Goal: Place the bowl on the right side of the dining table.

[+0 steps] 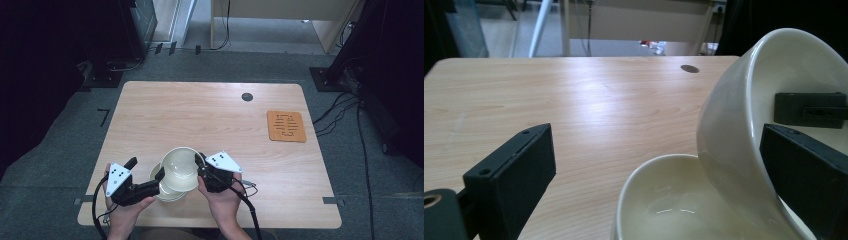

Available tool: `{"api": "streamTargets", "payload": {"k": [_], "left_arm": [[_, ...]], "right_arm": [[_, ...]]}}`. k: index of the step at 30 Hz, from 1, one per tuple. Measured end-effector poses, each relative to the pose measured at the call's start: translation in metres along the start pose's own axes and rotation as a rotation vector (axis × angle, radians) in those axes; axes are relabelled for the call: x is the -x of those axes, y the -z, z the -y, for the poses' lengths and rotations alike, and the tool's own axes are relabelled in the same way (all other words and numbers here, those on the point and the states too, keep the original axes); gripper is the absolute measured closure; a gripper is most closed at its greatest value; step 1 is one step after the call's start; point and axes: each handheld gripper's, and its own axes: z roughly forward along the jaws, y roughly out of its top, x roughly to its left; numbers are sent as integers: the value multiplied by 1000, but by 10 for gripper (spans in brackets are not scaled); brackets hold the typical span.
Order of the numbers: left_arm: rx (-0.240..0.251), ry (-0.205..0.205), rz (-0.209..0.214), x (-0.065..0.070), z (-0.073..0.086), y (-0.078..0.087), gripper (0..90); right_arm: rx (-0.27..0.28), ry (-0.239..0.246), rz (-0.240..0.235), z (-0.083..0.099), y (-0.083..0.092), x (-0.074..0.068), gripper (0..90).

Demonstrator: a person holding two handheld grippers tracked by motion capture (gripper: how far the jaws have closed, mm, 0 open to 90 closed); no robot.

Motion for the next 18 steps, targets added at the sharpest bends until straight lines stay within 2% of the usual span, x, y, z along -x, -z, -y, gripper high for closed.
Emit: {"api": "streamTargets", "payload": {"k": [9, 18], "left_arm": [[7, -8, 40, 2, -1, 2, 18], [11, -8, 42, 0, -1, 3, 18]], "right_arm": [[13, -8, 29, -2, 4, 7, 840], [24, -22, 64, -5, 6, 18, 841]]}}
